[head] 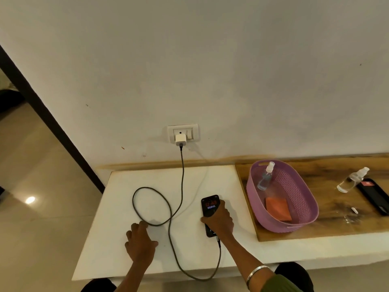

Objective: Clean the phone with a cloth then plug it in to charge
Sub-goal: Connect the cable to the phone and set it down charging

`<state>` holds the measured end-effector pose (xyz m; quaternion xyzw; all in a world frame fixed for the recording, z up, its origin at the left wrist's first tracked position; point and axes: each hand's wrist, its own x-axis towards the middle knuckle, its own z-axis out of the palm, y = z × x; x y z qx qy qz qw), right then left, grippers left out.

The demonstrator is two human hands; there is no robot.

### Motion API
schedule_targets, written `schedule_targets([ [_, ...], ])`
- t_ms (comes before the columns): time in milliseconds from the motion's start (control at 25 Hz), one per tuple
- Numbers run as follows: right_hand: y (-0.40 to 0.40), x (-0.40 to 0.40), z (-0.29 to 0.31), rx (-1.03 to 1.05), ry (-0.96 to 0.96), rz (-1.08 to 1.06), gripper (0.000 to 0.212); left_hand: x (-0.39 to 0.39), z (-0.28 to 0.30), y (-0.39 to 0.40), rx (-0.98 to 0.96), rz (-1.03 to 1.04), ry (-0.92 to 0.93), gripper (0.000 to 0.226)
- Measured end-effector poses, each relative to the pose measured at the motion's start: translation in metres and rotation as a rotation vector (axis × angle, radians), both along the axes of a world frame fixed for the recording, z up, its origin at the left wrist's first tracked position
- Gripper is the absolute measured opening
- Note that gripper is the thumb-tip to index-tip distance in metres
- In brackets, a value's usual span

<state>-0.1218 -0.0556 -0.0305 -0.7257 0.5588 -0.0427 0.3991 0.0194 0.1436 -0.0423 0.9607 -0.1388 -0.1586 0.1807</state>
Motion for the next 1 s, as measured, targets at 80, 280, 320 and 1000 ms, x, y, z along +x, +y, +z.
schedule_targets([
  [80,0.003,-0.001,-0.003,-0.048,0.045,0.001,0.094,0.001,-0.001,-0.001,0.007,-0.011,-0.01,0.062],
  [280,0.012,-0.006,-0.01,-0.226,0.153,0.006,0.091,0.003,0.003,-0.001,0.086,-0.222,-0.13,0.082],
  [320,0.013,-0.007,-0.011,-0.238,0.153,0.006,0.09,0.004,0.005,-0.002,0.107,-0.277,-0.162,0.082],
  [1000,-0.05,0.048,0.02,-0.374,-0.025,0.276,0.057,0.015,0.004,-0.046,-0.098,-0.491,-0.122,0.08],
])
